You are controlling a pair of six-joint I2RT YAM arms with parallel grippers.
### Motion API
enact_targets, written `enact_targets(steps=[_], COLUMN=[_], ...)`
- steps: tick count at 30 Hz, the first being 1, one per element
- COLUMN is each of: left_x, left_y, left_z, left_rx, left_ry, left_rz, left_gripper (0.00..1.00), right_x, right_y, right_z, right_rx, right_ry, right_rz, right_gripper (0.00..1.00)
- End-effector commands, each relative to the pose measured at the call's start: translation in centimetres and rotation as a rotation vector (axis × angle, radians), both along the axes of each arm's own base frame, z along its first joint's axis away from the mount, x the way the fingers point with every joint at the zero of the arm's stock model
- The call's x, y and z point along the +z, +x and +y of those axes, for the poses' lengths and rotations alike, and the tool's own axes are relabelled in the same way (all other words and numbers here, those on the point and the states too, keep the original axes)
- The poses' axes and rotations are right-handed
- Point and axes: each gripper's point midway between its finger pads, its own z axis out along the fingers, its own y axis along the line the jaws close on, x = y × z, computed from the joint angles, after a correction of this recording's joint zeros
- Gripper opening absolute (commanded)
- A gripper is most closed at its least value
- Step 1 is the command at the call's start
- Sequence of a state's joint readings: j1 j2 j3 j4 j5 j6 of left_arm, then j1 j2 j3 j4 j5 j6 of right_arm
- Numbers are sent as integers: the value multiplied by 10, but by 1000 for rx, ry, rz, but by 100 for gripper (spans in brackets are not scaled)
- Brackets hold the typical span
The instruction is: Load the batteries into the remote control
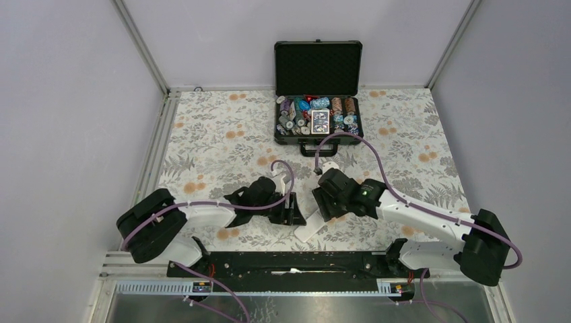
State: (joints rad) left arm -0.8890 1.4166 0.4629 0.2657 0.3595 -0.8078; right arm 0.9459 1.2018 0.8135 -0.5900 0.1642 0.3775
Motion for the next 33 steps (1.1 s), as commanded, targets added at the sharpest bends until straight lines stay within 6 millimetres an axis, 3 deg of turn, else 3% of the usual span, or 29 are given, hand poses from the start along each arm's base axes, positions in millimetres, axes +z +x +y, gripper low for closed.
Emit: enact_targets(steps=[1,16,25,29,33], left_x=[22,22,21,23,30], left_y=[-1,-25,-32,-29,-12], left_z=[-25,-52,-60,-61,-55], left_rx=[-36,-90,-113,-109,-79], left_ry=[-81,-90,-99,-90,-36], left_rz=[-32,-21,-19,-32,-108], left_gripper=[66,61,60,60,60], right_x=[1,0,0,1,4], right_y=[6,19,26,31,36], right_z=[-1,-14,-10,-6,-2], right_rx=[-67,-160,-175,-179,-195], right_ry=[40,19,32,41,73], right_rz=[-31,-102,-114,-120,-123], right_gripper=[65,65,63,59,53])
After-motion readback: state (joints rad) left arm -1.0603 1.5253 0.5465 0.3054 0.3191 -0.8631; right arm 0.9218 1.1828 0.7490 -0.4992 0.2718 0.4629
